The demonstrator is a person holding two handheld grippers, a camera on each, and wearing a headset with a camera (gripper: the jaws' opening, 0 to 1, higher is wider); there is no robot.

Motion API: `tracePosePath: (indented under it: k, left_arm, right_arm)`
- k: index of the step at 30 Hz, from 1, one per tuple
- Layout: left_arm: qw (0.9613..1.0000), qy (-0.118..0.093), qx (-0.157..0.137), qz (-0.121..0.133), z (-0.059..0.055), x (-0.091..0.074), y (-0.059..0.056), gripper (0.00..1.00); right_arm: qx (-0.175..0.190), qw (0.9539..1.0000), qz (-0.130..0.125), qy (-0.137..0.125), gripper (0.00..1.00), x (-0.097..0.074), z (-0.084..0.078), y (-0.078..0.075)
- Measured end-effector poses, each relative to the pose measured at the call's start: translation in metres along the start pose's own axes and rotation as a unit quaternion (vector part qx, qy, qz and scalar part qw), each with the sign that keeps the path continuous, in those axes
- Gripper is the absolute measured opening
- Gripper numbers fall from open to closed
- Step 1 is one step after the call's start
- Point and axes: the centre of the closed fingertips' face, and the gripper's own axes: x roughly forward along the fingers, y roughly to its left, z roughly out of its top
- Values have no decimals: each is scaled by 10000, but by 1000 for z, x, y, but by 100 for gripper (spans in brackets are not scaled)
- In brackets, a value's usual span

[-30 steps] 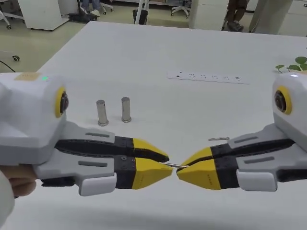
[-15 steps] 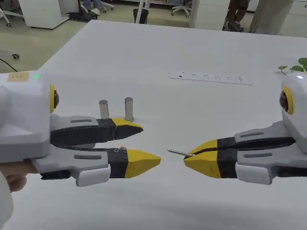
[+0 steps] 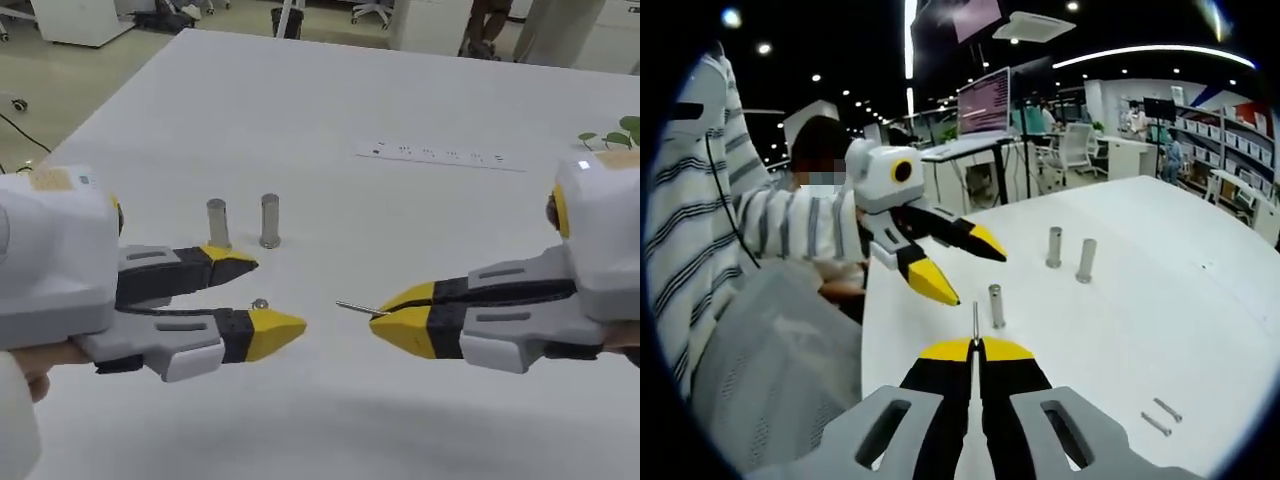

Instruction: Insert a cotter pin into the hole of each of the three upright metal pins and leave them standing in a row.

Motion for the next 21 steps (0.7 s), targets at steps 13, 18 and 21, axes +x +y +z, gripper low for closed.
tracePosePath:
  k: [13, 18, 21]
  left_arm:
    - [9989, 393, -146, 198, -33, 9, 12, 39]
    - [9976, 605, -163, 283, -47, 12, 15, 39]
    - [9971, 684, -153, 283, -55, 14, 15, 37]
  right_arm:
    - [-185, 9996, -134, 158, 3, 19, -4, -5]
    - [-234, 9994, -98, 250, 3, 28, -7, -3]
    - [-289, 9991, -91, 297, 3, 34, -9, -2]
